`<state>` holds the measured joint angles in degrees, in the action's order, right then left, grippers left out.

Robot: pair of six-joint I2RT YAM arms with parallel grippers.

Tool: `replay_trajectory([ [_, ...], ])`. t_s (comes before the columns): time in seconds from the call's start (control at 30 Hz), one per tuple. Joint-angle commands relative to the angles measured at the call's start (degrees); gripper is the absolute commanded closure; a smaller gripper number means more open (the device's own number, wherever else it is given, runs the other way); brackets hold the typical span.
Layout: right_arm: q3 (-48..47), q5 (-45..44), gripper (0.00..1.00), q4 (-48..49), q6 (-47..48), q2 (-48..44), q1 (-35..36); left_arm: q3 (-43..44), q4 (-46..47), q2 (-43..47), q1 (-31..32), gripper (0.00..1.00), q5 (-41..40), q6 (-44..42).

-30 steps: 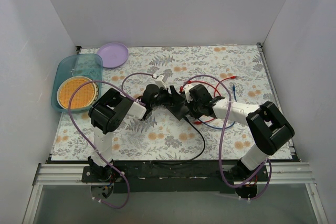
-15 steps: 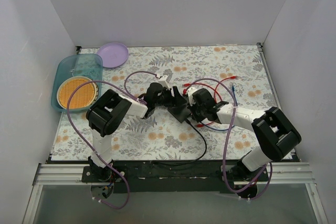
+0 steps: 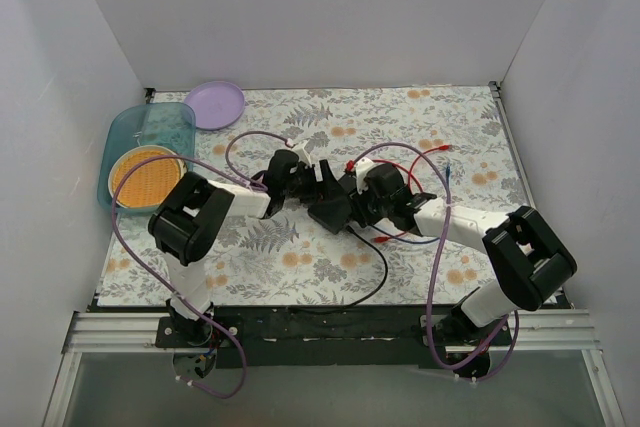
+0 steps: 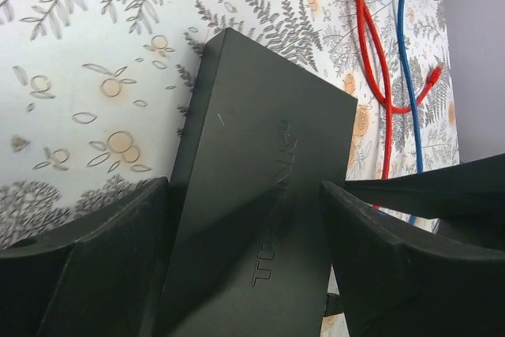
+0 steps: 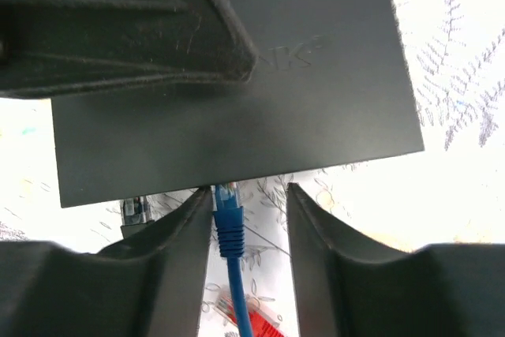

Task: Insert the plug into the switch port

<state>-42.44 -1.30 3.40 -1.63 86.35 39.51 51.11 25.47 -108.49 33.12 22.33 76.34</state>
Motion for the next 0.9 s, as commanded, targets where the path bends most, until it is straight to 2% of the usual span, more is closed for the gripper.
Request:
replay_trajectory([
  [0.0,-5.47,0.95,0.44,11.64,-1.36,-2.06,0.31,0.91,-11.67,3.54,-0.42,0.22,7.38,1.27],
  [0.03,-5.47,0.95,0.37,10.85,-1.19,-2.06,0.31,1.27,-12.11,3.63,-1.39,0.21,7.12,0.92],
  [0.1,-5.73,0.86,0.33,8.04,-1.01,-1.97,0.31,2.41,-13.69,3.63,-2.18,0.20,6.68,0.05],
  [0.13,-5.73,0.95,0.27,7.42,-0.83,-1.97,0.31,2.67,-13.87,3.63,-2.88,0.20,6.42,-0.22],
  [0.27,-6.17,0.95,0.23,2.67,0.04,-1.27,0.31,3.29,-14.75,4.07,-4.21,0.18,5.80,-1.01],
  [0.6,-3.27,0.86,0.25,-2.25,1.45,-4.08,0.31,3.64,-15.19,4.60,-5.44,0.16,7.03,-2.24],
  [0.67,-1.70,0.95,0.34,-2.69,1.45,-5.48,0.31,3.47,-14.93,4.78,-5.44,0.16,7.64,-2.68],
  [0.87,1.91,6.56,0.43,-1.73,1.37,-7.07,0.31,3.56,-14.31,3.72,-5.44,0.16,10.19,-3.03],
])
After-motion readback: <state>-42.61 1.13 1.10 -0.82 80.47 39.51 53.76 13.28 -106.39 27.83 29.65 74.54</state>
